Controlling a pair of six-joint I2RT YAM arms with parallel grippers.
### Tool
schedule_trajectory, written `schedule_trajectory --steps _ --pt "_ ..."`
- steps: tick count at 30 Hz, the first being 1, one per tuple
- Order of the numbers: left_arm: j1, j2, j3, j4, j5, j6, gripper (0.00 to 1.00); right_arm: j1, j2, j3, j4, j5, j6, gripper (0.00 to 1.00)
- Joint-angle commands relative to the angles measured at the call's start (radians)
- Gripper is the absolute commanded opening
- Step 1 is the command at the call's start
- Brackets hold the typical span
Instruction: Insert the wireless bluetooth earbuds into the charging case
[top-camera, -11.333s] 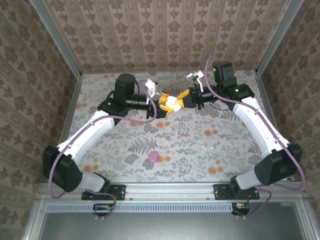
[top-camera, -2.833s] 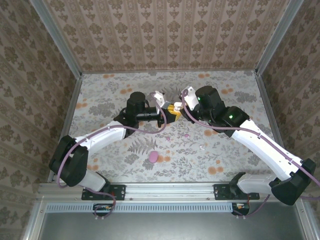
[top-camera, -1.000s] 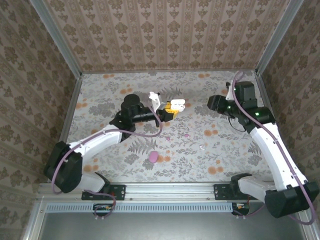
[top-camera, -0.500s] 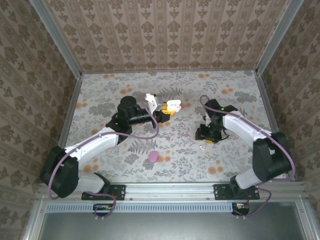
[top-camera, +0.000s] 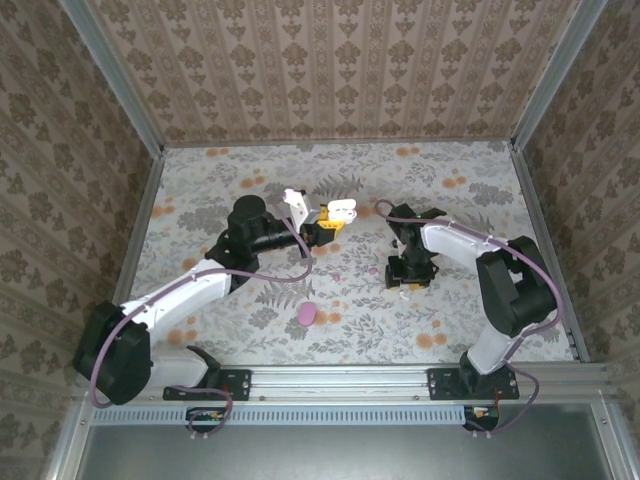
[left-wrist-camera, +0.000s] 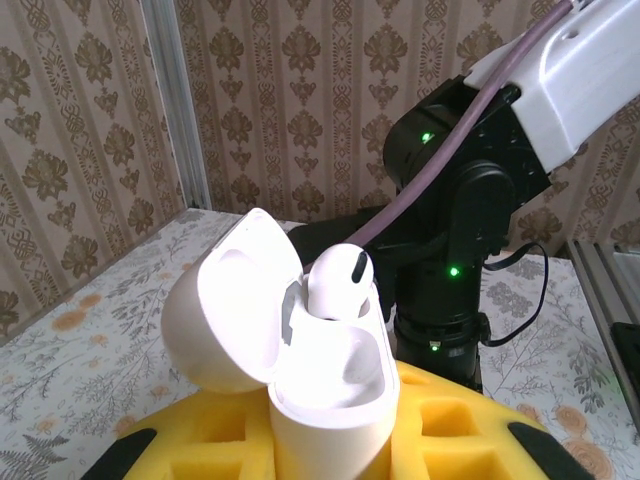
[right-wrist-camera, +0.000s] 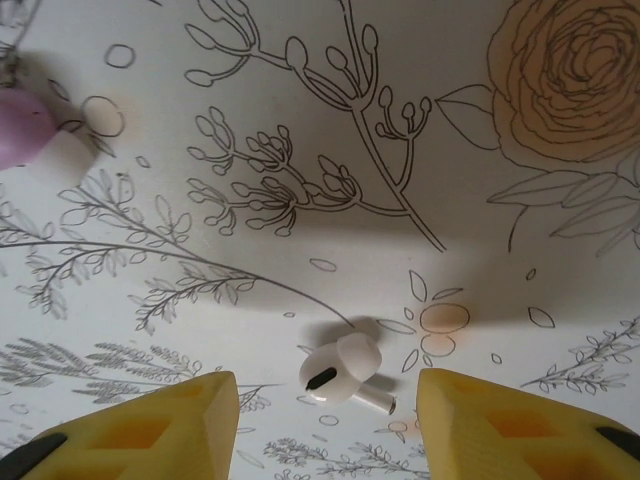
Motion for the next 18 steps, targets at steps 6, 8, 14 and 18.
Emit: schedule_trajectory --steps 6,8,14,18 --pt "0.006 -0.014 -0.002 0.002 0.002 0.013 0.06 0.025 0.071 0.022 -0.027 0.023 -0.033 0.48" --pt "0.006 -0.013 -0.004 0.010 0.003 0.005 0.06 0.026 0.087 0.024 -0.029 0.023 -0.034 0.44" --pt "0.010 -0.015 -0.003 0.009 0.003 0.002 0.06 0.036 0.109 0.026 -0.032 0.048 -0.034 0.40" --pt "0.010 -0.013 -0.001 0.010 0.006 -0.005 0.06 0.036 0.114 0.030 -0.036 0.081 -0.035 0.40"
